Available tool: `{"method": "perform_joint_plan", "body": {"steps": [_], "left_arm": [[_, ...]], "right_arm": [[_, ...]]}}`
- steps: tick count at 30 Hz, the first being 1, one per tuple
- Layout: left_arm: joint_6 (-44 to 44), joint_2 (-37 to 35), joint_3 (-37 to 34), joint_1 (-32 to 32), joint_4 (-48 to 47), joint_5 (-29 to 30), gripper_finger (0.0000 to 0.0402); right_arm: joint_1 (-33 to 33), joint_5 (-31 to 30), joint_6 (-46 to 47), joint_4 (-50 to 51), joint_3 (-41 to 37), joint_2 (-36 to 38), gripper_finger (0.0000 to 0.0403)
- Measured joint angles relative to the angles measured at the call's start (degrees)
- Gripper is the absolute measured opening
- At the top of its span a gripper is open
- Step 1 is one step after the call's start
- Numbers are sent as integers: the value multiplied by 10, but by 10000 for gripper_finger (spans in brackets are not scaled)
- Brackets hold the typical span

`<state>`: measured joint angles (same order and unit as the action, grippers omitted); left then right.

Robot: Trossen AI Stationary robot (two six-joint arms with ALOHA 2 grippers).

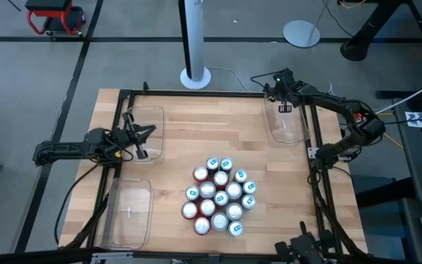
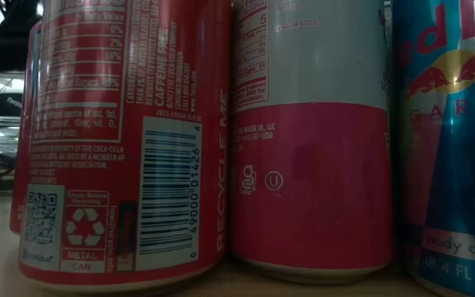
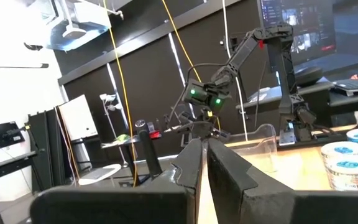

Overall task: Sort soda cans
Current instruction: Move the transparent bins into the top middle

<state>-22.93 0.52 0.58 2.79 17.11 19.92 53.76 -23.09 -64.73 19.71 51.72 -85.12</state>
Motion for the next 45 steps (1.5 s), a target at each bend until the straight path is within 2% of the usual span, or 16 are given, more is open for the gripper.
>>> {"method": "perform_joint_plan", "body": {"steps": [7,13,16,20,23,26,29,33,36,39,43,45], "left_arm": [[5,0,0,0,-1,0,19],[21,0,0,0,-2,0,19],[31,0,0,0,-2,0,21],[51,0,0,0,-2,0,44],[76,0,0,0,-3,0,76],[94,0,1,0,-22,0,113],[106,2,19,0,-99,0,148],[138,31,86,0,-191,0,183],[189,82,131,-5,-202,-3,197],[256,155,173,-15,-158,-18,202],[237,247,244,-33,-156,-45,202],[226,290,296,-44,-187,-49,202]], "right_arm": [[-1,-7,-14,2,0,8,144],[-2,4,-31,49,24,74,192],[-2,41,-31,95,54,115,201],[-23,128,-31,103,65,173,201],[-67,161,-31,100,65,210,198],[-132,166,-32,104,65,234,198],[-205,166,-32,102,62,245,198],[-301,149,-31,102,62,243,198],[-363,115,-31,101,61,240,198],[-411,80,-27,99,62,238,198],[-454,51,-24,95,60,238,198],[-470,51,-15,86,50,238,198]]}}
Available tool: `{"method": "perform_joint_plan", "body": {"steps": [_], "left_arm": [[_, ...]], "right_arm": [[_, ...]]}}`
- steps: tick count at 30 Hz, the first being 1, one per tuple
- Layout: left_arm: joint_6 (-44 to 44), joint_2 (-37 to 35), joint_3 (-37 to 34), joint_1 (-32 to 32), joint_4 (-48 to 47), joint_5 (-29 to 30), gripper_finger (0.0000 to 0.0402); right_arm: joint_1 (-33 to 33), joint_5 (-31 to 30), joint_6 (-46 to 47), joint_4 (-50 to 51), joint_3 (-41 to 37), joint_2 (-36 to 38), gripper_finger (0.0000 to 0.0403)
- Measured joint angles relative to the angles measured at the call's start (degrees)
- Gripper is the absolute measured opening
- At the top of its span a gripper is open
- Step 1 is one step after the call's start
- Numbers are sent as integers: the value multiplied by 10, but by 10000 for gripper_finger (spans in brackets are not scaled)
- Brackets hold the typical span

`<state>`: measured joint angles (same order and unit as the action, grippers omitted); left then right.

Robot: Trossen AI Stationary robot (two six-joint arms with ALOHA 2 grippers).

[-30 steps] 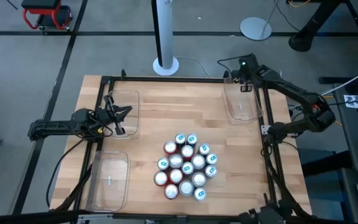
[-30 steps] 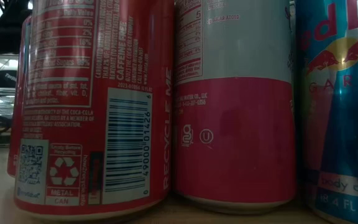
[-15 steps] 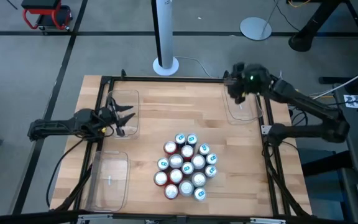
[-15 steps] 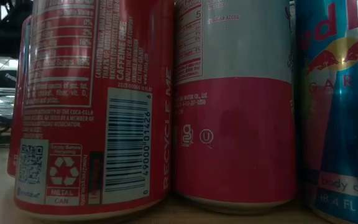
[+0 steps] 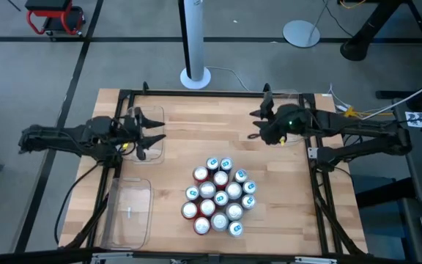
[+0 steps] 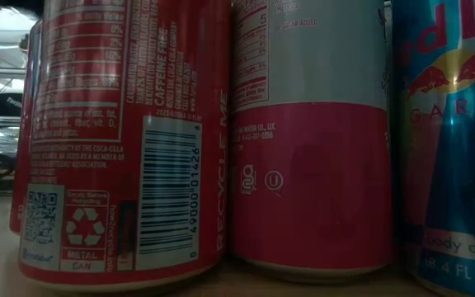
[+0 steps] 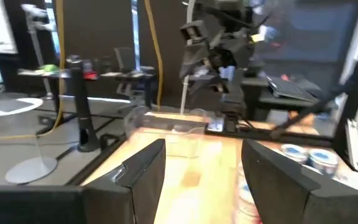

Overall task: Sort soda cans
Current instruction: Move the transparent bins into the top middle

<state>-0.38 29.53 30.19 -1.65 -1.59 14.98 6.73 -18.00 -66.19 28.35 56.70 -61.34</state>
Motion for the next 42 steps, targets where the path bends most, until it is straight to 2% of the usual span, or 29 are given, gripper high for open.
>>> {"method": "perform_joint_plan", "body": {"steps": [2,4,9,12,18,23,38,42], "left_arm": [[-13,40,66,-11,-69,-4,202],[-4,77,132,-18,-181,-4,202],[97,151,255,-32,-440,-4,202],[168,175,280,-42,-543,-9,202],[309,201,255,-68,-691,-53,202],[339,224,214,-83,-712,-59,202],[254,301,146,-81,-698,-59,202],[254,311,138,-81,-690,-60,186]], "right_arm": [[-14,0,6,-7,-12,0,198],[-27,0,12,-21,-25,0,198],[-57,0,25,-63,-74,0,198],[-76,0,31,-86,-97,0,198],[-113,-9,31,-88,-109,0,198],[-129,-32,31,-89,-109,0,198],[-129,-41,31,-90,-109,0,198],[-129,-41,31,-90,-109,0,198]]}}
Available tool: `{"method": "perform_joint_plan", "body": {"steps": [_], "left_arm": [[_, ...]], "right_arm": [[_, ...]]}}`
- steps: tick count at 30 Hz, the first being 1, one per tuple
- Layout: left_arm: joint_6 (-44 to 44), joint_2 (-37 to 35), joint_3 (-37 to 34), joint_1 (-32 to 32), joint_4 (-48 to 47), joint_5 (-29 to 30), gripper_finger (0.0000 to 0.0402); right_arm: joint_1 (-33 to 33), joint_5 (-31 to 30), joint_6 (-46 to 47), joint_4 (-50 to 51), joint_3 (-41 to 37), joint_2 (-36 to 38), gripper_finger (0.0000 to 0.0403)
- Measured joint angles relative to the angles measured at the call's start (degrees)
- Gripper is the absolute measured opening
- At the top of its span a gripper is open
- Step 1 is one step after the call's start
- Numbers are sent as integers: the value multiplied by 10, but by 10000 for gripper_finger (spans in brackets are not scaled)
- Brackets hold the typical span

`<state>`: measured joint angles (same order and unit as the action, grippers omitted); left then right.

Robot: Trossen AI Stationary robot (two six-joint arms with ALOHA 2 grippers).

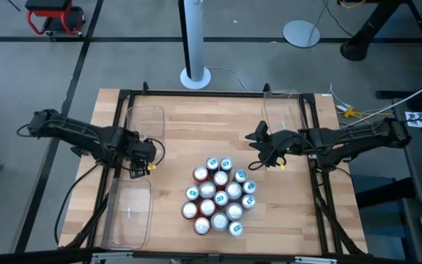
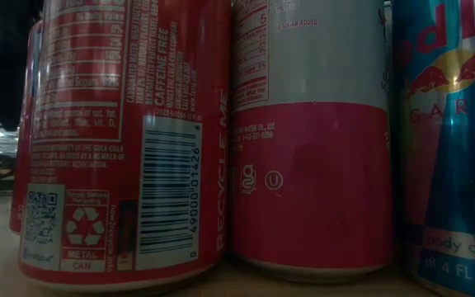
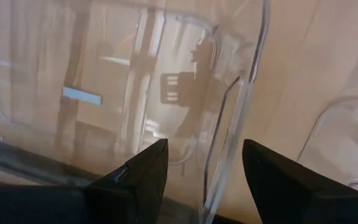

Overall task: Sort soda cans
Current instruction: Move the transparent bins into the top middle

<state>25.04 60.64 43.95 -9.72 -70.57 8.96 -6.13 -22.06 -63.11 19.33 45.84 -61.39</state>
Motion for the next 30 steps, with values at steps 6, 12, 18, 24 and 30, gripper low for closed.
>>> {"method": "perform_joint_plan", "body": {"steps": [6,12,18,24,30], "left_arm": [[-47,2,-4,0,10,-13,104],[-121,2,-4,3,11,-6,9],[-140,2,-4,29,10,5,4],[-149,2,-4,80,10,18,3],[-150,2,-3,113,10,17,2]], "right_arm": [[0,0,0,0,0,0,198],[0,-5,-1,0,0,0,198],[0,-5,-2,0,0,0,198],[0,-5,-2,0,0,0,198],[0,-5,-4,0,0,0,198]]}}
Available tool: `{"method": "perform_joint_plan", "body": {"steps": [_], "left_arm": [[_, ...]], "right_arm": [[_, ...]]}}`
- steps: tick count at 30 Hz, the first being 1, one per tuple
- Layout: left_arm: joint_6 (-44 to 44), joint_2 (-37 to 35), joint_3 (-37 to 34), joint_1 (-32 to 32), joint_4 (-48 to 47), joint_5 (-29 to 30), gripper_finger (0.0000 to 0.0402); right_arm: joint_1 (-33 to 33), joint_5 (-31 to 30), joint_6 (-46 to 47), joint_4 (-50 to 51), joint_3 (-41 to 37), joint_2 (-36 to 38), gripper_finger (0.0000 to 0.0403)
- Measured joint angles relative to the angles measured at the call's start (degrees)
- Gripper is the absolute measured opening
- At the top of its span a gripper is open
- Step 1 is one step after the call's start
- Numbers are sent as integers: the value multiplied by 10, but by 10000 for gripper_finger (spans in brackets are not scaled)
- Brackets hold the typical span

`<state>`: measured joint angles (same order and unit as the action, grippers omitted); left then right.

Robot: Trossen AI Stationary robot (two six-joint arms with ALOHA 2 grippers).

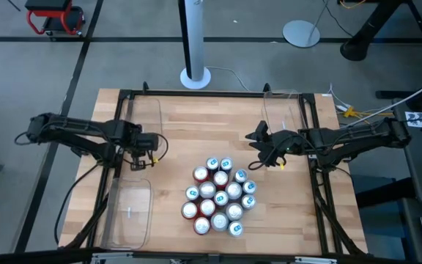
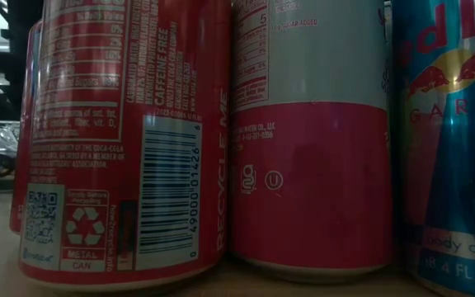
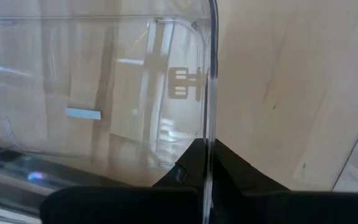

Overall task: Sort soda cans
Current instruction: Move the transparent bins into the top middle

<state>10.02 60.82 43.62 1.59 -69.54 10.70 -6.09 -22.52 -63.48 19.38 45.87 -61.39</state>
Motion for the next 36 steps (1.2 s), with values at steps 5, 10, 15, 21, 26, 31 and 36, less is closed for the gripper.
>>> {"method": "perform_joint_plan", "body": {"steps": [5,10,15,21,26,31,36], "left_arm": [[-25,25,40,17,49,-2,2],[-101,79,79,52,30,-6,1],[-155,112,72,81,10,-3,1],[-158,115,72,119,-22,23,0],[-220,114,72,145,-14,72,0],[-244,114,72,190,-29,75,0],[-272,113,71,212,-14,83,0]], "right_arm": [[0,0,-14,0,0,0,198],[0,-2,-15,-1,-1,0,198],[0,1,-14,-1,-21,0,198],[0,0,-14,-3,-36,0,198],[0,1,-15,-17,-36,0,198],[0,7,-15,-20,-36,0,198],[0,7,-15,-20,-36,0,198]]}}
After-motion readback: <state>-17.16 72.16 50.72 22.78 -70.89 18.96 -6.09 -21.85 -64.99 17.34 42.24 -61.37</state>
